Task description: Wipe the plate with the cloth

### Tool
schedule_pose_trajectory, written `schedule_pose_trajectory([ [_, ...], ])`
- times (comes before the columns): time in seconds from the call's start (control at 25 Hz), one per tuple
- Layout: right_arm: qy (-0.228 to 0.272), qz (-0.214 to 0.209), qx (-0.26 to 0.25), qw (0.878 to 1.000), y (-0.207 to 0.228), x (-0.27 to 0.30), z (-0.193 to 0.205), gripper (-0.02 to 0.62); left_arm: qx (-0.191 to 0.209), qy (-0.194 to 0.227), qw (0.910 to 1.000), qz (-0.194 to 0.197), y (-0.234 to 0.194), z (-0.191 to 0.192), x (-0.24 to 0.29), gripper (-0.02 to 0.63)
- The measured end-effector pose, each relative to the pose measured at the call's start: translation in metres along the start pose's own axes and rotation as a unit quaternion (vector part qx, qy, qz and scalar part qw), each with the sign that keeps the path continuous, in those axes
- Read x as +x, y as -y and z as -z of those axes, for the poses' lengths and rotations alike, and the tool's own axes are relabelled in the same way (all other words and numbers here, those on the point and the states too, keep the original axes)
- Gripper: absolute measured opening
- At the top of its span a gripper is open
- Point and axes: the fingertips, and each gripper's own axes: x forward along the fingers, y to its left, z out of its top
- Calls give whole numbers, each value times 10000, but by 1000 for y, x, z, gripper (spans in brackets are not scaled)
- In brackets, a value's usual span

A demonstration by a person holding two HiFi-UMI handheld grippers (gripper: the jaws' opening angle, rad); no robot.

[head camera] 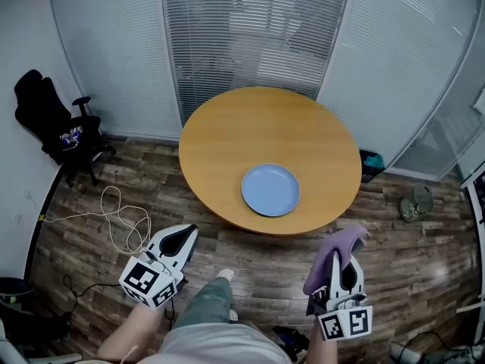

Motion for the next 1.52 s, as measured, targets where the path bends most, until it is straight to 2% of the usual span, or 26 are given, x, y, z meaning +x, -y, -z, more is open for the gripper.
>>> schedule_pose_trajectory([
  [0.52,-82,312,1,9995,14,21,13,51,-68,-101,9997,223,-23,12,38,12],
  [0.92,-223,398,54,9989,30,76,28,51,-207,-239,9990,301,-58,17,93,12],
  [1.52,-242,568,115,9980,61,143,37,51,-141,-291,9978,574,-92,8,177,12],
])
